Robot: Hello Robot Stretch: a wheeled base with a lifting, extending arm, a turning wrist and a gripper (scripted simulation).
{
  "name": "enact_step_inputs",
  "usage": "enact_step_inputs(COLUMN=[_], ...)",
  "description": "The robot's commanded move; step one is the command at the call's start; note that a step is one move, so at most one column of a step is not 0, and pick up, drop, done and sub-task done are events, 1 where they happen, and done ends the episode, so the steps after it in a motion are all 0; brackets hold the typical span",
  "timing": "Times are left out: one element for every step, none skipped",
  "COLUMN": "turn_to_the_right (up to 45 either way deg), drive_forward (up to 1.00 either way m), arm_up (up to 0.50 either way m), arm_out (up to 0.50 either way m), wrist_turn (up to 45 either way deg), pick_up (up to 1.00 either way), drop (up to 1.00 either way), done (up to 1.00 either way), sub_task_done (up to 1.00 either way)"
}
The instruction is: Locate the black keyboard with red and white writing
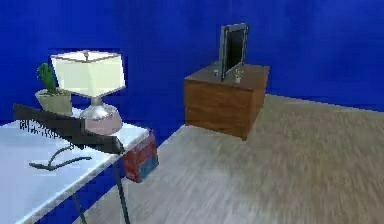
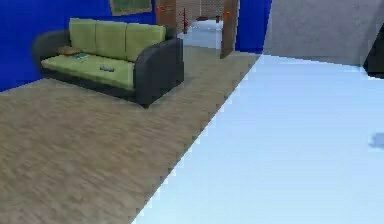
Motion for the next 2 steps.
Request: enact_step_inputs(turn_to_the_right=[-36.0, 0.0], drive_forward=[0.00, 0.00], arm_up=[0.00, 0.00], arm_out=[0.00, 0.00], wrist_turn=[0.0, 0.0], pick_up=[0.00, 0.00], drop=[0.00, 0.00], done=[0.00, 1.00], sub_task_done=[0.00, 0.00])
